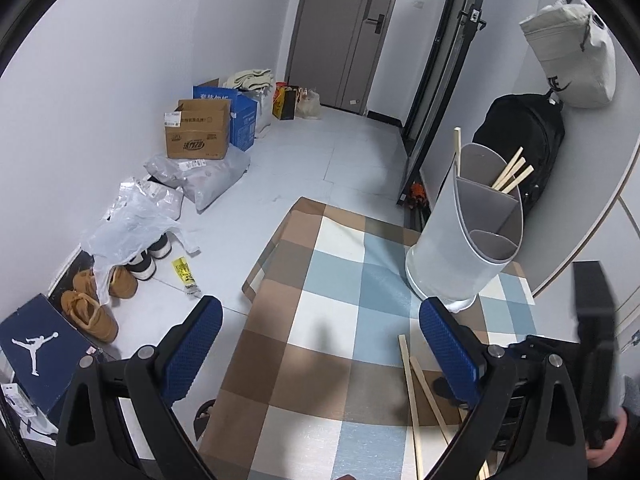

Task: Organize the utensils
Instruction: 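Close the right gripper on a loose wooden chopstick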

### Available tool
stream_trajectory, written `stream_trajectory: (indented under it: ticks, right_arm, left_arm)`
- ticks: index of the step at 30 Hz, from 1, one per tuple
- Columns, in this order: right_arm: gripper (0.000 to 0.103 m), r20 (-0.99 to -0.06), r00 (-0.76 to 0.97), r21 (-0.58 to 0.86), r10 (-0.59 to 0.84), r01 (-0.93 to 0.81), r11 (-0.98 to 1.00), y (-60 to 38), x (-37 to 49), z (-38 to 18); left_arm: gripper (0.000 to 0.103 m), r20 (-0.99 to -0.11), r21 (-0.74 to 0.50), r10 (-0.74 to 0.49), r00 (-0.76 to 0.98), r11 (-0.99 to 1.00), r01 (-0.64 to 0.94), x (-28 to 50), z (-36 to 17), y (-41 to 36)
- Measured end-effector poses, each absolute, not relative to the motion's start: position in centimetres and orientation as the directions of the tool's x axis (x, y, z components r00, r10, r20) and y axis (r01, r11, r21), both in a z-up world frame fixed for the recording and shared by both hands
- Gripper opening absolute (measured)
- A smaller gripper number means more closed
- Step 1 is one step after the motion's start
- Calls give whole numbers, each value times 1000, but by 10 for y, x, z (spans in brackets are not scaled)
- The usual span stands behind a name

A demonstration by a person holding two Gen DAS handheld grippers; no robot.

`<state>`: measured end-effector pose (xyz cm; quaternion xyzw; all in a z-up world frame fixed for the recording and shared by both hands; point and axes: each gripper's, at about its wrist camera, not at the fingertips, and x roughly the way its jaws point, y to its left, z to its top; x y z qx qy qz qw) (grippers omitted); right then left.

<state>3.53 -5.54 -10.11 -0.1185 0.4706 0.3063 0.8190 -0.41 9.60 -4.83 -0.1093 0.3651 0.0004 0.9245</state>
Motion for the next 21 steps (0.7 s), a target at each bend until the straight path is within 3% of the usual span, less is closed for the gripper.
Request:
stream_trajectory:
  ticks: [8,18,21]
  right_arm:
    - [36,-890,349,-17,293,-667,745,-35,42,-123]
    - [35,-905,336,-41,261,-679,733,-21,52,-127]
    - [24,-910,323,-32,262,-683,730,-17,52,-128]
  left_arm:
    - [96,-683,-249,-97,724,963,-106,-4,-50,114]
    - [96,-693,-300,-119,711,944,-135,3,-53,123]
    - [96,-690,-305,-117,715,942,-141,4,-51,126]
